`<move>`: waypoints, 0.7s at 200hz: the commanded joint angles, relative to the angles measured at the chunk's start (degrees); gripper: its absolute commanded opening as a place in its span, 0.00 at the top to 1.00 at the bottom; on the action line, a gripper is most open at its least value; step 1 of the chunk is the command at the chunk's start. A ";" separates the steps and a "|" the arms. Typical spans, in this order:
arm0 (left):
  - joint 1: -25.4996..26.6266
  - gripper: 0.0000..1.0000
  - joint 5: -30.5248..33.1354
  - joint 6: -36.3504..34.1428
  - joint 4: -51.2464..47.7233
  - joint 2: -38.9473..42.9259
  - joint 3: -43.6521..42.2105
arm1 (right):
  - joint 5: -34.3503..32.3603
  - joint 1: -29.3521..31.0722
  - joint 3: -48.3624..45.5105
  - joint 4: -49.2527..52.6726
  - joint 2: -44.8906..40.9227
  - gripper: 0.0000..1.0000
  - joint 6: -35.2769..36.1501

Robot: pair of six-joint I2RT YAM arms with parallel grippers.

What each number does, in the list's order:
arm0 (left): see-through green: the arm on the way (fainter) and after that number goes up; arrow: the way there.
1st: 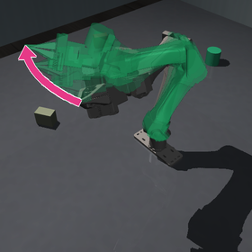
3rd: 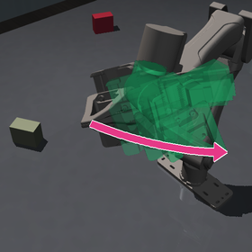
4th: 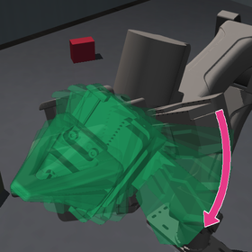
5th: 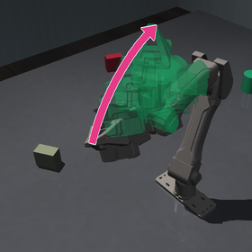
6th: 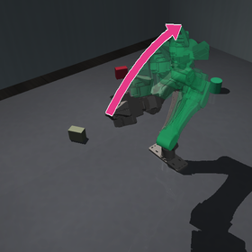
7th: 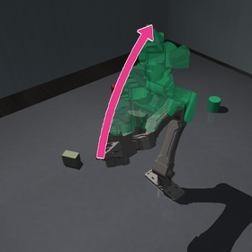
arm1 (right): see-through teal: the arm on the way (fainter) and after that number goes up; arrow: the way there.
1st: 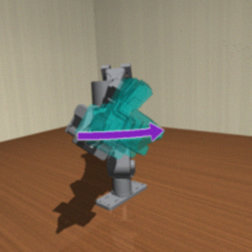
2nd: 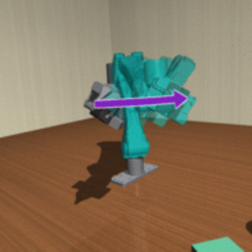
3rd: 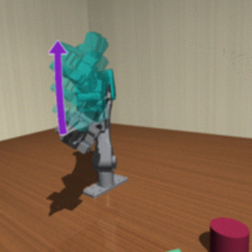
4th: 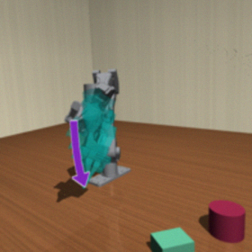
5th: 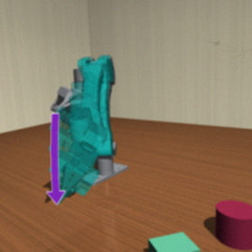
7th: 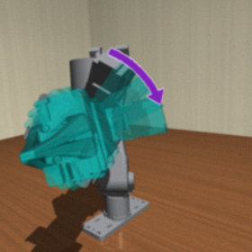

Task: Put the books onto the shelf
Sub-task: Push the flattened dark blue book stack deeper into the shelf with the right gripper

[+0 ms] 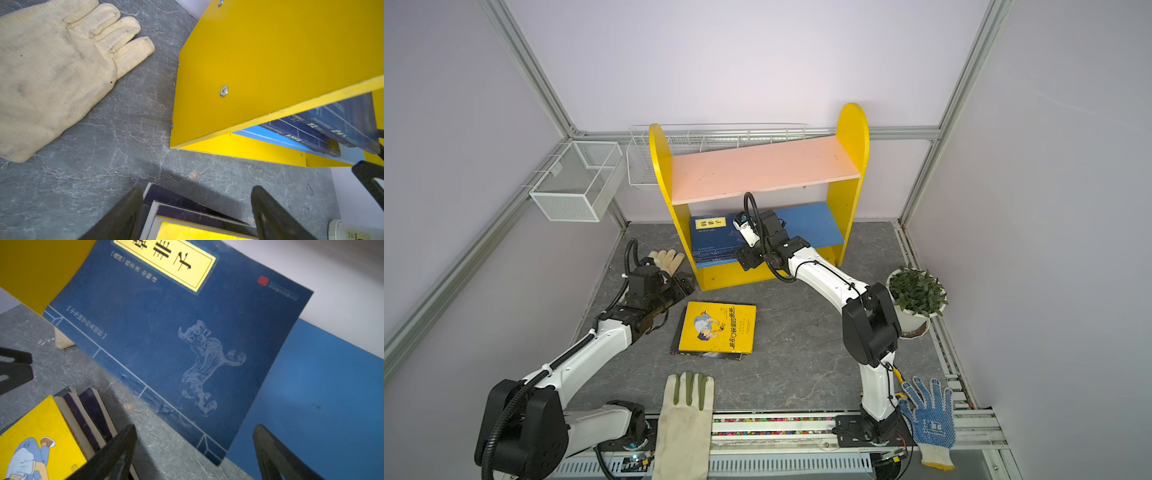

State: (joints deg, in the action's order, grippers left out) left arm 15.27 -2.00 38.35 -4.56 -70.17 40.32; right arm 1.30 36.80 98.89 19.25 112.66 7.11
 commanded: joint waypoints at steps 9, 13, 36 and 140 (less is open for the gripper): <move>-0.06 0.18 -0.63 -0.10 1.04 -0.08 1.62 | 0.69 -0.28 0.87 -0.26 -0.95 0.09 1.88; -0.08 0.18 -0.65 -0.08 1.04 -0.14 1.67 | 1.14 -0.31 1.00 -0.22 -0.95 0.10 2.23; -0.14 0.18 -0.59 0.07 0.95 -0.40 1.87 | 3.46 0.01 1.80 -0.09 -0.78 0.09 4.10; 0.02 0.18 -0.26 0.09 0.95 -0.76 1.99 | -5.72 4.53 8.79 5.77 4.32 0.09 20.84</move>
State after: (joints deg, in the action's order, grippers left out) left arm 15.27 -2.48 38.52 -4.32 -70.52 40.34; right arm -2.04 40.05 105.34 22.20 114.52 20.71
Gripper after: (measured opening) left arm 0.819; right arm 0.915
